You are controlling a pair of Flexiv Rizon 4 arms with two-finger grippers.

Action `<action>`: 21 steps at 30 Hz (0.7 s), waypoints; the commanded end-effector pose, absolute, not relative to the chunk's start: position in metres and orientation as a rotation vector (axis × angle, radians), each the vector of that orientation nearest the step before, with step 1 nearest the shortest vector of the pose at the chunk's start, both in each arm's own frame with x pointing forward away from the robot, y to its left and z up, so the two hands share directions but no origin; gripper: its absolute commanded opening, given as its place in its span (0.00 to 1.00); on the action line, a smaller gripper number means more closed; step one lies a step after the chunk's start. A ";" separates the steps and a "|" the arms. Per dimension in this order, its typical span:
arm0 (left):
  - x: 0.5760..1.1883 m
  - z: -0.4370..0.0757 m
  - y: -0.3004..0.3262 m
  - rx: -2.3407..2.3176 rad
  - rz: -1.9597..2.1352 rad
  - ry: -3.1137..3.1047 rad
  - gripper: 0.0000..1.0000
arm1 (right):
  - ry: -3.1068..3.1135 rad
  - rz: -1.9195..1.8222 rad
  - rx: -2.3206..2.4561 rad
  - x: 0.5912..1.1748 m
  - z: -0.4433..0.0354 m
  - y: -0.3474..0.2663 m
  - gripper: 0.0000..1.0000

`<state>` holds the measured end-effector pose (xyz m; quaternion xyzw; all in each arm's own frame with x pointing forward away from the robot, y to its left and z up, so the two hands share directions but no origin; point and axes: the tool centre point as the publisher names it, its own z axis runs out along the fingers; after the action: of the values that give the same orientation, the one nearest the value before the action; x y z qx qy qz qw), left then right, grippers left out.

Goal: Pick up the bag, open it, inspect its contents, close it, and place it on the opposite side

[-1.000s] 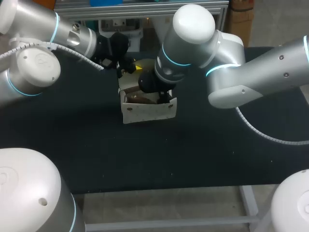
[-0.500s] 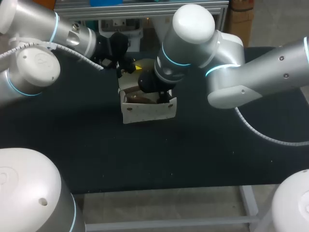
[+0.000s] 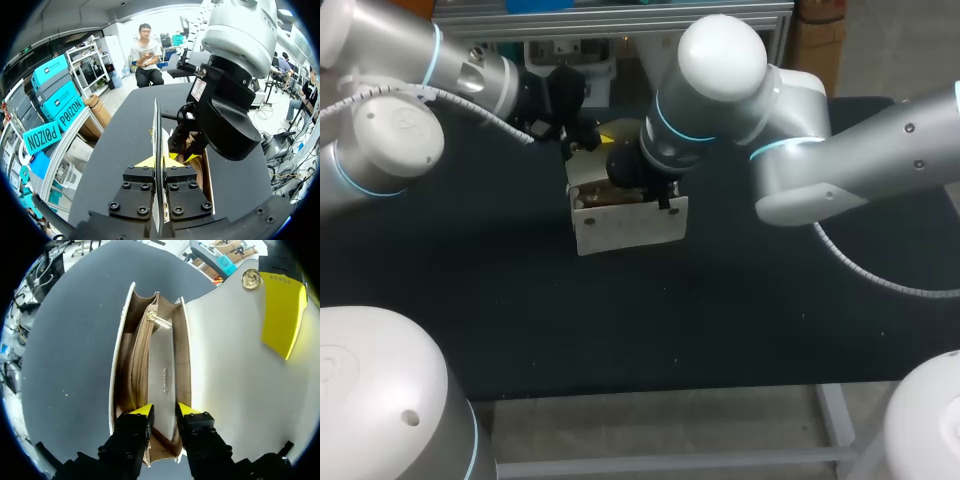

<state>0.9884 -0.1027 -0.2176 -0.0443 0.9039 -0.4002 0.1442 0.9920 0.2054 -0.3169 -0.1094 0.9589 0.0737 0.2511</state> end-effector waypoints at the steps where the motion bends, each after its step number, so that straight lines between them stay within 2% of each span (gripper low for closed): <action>1: 0.987 -0.217 -0.104 -0.124 -1.151 2.608 0.00 | 2.537 0.207 -0.260 0.984 -0.302 0.198 0.00; 21: 0.978 -0.207 -0.108 -0.136 -1.164 2.623 0.00 | 2.253 0.185 -0.168 0.949 -0.228 0.177 0.00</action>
<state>0.9803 -0.1104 -0.2120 -0.0467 0.9043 -0.4024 0.1346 0.9696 0.1857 -0.2373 -0.0717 0.9133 0.0748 0.3939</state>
